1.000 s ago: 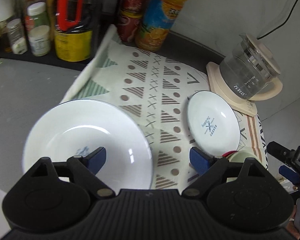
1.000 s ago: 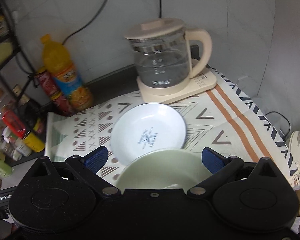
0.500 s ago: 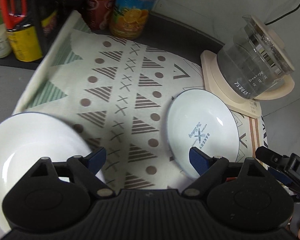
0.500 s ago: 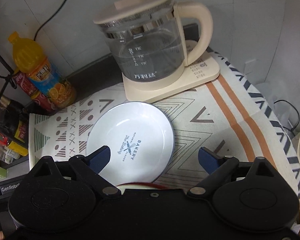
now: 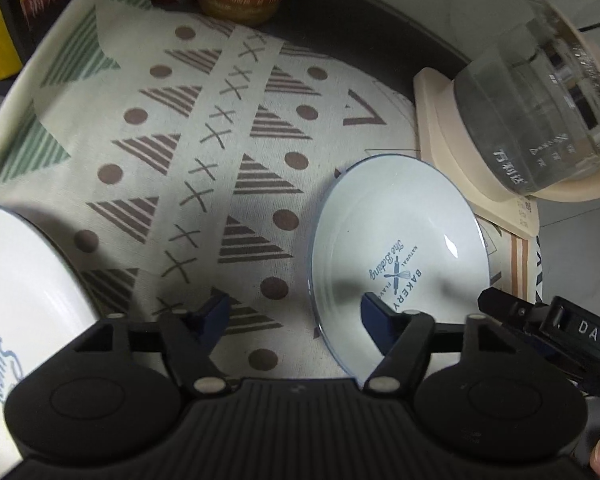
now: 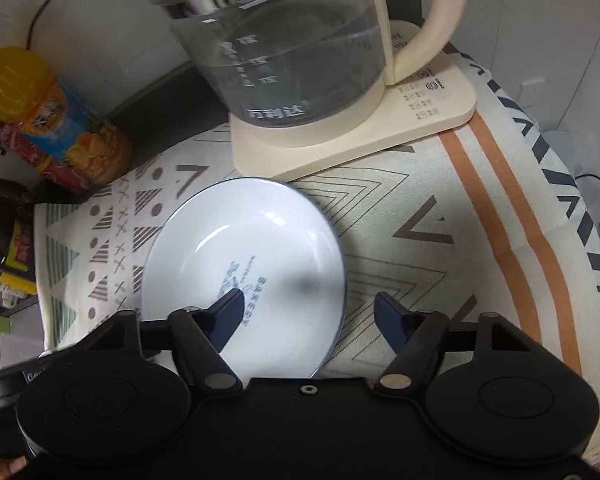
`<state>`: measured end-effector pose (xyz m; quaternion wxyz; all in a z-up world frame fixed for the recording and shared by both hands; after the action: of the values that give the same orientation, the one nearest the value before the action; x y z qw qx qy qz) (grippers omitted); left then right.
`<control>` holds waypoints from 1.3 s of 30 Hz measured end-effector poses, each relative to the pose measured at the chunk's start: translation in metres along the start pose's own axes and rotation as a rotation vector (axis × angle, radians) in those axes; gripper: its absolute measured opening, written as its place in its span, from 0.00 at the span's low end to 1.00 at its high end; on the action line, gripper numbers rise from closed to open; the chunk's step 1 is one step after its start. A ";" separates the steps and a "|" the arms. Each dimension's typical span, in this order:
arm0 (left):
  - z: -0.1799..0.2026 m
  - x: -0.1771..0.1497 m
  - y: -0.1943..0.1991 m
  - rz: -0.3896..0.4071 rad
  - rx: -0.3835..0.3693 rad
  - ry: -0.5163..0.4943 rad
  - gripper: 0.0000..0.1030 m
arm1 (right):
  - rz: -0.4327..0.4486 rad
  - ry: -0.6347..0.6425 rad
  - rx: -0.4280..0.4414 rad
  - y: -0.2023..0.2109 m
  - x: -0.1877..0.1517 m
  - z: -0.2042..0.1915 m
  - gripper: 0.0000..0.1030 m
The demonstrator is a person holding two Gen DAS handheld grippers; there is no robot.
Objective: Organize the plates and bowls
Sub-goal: 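Grasp the rim of the 'BAKERY' plate with both grippers and lift, then carry the 'BAKERY' plate over the plate stack with both grippers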
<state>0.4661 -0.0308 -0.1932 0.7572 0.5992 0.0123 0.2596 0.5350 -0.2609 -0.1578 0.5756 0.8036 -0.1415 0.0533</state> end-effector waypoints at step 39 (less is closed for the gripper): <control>-0.006 0.018 0.017 0.058 0.024 0.005 0.15 | -0.109 0.031 0.161 -0.023 0.032 -0.008 0.07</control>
<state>0.4729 -0.0159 -0.1741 0.7420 0.6078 -0.0001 0.2827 0.5725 -0.2517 -0.1680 0.5134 0.8528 -0.0839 0.0457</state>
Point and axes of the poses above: each gripper's, at about its wrist camera, not at the fingertips, and y roughly against the way its jaws point, z to its right, x to its top, the point moved 1 cm from there along -y, roughly the way its jaws point, and after that the axes turned 14 degrees about -y, right-handed, at the moved point
